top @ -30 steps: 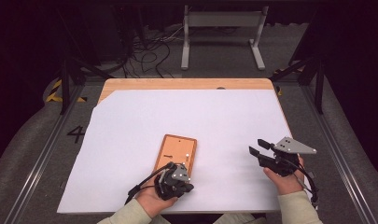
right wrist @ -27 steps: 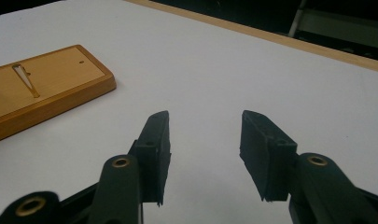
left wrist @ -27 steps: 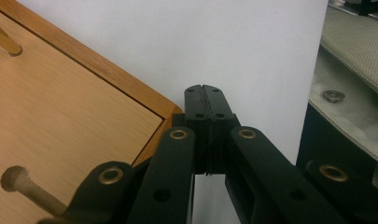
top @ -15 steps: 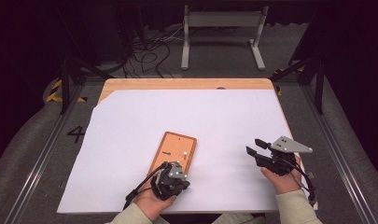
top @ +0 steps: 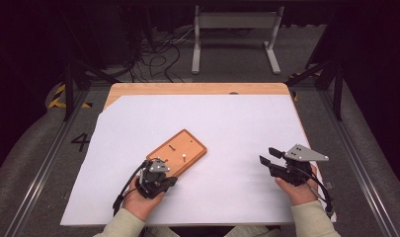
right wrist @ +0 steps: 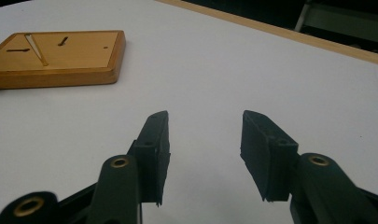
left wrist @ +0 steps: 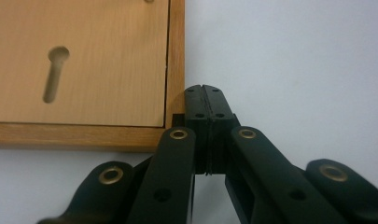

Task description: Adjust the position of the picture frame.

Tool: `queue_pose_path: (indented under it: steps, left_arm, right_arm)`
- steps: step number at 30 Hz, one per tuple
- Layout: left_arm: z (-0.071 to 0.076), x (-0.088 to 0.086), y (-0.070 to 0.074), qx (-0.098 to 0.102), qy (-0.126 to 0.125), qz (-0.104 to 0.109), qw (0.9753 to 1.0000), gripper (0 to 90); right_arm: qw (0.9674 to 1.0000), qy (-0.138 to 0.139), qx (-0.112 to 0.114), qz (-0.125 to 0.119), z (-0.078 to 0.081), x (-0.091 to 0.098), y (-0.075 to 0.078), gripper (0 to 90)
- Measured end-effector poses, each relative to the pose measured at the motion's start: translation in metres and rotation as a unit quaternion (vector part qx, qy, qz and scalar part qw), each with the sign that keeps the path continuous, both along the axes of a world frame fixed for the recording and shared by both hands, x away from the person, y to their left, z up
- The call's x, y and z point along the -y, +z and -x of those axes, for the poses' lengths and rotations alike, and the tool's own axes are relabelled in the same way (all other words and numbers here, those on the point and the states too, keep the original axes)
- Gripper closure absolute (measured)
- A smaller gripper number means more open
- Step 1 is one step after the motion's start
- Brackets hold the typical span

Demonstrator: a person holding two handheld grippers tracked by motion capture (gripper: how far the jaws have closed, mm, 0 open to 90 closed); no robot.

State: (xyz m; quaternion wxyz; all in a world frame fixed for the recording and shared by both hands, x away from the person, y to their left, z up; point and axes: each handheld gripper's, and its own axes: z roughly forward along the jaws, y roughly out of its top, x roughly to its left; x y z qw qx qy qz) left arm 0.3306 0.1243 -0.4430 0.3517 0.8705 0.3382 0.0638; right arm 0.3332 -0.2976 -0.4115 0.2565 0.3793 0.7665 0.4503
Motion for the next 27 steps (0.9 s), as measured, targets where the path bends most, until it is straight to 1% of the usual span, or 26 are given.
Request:
queue_pose_path:
  steps: [1, 2, 3, 4, 5, 6, 7, 8, 9, 10, 11, 12, 13, 14, 17, 19, 21, 23, 24, 27]
  left_arm:
    - [0.001, -0.003, 0.004, 0.008, -0.003, 0.014, 0.9999, 90.0]
    - [0.001, -0.003, 0.004, 0.008, -0.003, 0.014, 0.9999, 90.0]
    - [0.001, -0.012, 0.013, 0.028, 0.017, 0.027, 0.9991, 90.0]
    - [0.001, -0.012, 0.013, 0.028, 0.017, 0.027, 0.9991, 90.0]
    - [-0.001, -0.02, 0.017, 0.036, 0.039, 0.031, 0.9981, 90.0]
    - [-0.004, -0.028, 0.018, 0.04, 0.061, 0.036, 0.9967, 90.0]
    - [-0.008, -0.037, 0.018, 0.041, 0.087, 0.038, 0.9947, 90.0]
    - [-0.015, -0.052, 0.016, 0.036, 0.126, 0.038, 0.9906, 90.0]
    - [-0.015, -0.052, 0.016, 0.036, 0.126, 0.038, 0.9906, 90.0]
    - [-0.02, -0.061, 0.014, 0.03, 0.15, 0.038, 0.9876, 90.0]
    - [-0.022, -0.065, 0.012, 0.022, 0.163, 0.042, 0.9855, 90.0]
    - [-0.026, -0.071, 0.009, 0.015, 0.175, 0.036, 0.9837, 90.0]
    - [-0.029, -0.074, 0.007, 0.009, 0.184, 0.029, 0.9825, 90.0]
    - [-0.032, -0.076, 0.004, 0.003, 0.19, 0.024, 0.9814, 90.0]
    - [-0.04, -0.078, -0.003, -0.023, 0.199, 0.013, 0.9797, 90.0]
    - [-0.043, -0.076, -0.006, -0.034, 0.195, 0.009, 0.9801, 90.0]
    - [-0.047, -0.071, -0.01, -0.043, 0.194, -0.001, 0.98, 90.0]
    - [-0.048, -0.07, -0.011, -0.04, 0.195, -0.004, 0.98, 90.0]
    - [-0.048, -0.07, -0.01, -0.042, 0.194, -0.004, 0.98, 90.0]
    - [-0.053, -0.07, -0.011, -0.049, 0.191, 0.009, 0.9804, 90.0]
  right_arm:
    - [1.0, 0.001, 0.0, 0.002, 0.0, 0.0, 0.0, 53.0]
    - [1.0, 0.002, 0.0, 0.002, 0.0, -0.001, 0.0, 53.0]
    - [1.0, 0.002, 0.0, 0.002, 0.0, -0.001, 0.0, 53.0]
    - [1.0, 0.002, 0.0, 0.002, 0.0, -0.001, 0.0, 53.0]
    - [1.0, 0.002, 0.0, 0.002, 0.0, -0.001, 0.0, 53.0]
    - [1.0, 0.002, 0.0, 0.002, 0.0, -0.001, 0.0, 53.0]
    - [1.0, 0.002, 0.001, 0.002, 0.0, -0.001, 0.001, 52.9]
    - [1.0, 0.002, 0.001, 0.002, 0.0, -0.001, 0.001, 52.9]
    - [1.0, 0.002, 0.001, 0.002, 0.0, -0.001, 0.001, 52.9]
    - [1.0, 0.001, 0.001, 0.002, 0.0, -0.001, 0.001, 52.9]
    - [1.0, 0.001, 0.0, 0.003, 0.0, -0.001, 0.0, 52.8]
    - [1.0, 0.002, -0.001, 0.002, 0.0, -0.002, 0.0, 52.7]
    - [1.0, 0.002, -0.001, 0.002, 0.0, -0.002, 0.0, 52.7]
    - [1.0, 0.003, -0.001, 0.004, 0.0, -0.002, 0.0, 52.7]
    - [1.0, 0.002, -0.003, 0.007, 0.0, -0.003, -0.001, 52.5]
    - [1.0, 0.002, -0.003, 0.008, 0.001, -0.002, -0.001, 52.4]
    - [1.0, 0.001, -0.004, 0.007, 0.001, -0.002, -0.001, 52.4]
    - [1.0, 0.001, -0.003, 0.008, 0.001, -0.002, -0.001, 52.4]
    - [1.0, 0.001, -0.003, 0.008, 0.001, -0.001, -0.001, 52.4]
    - [1.0, -0.001, -0.003, 0.008, 0.002, 0.0, -0.002, 52.4]
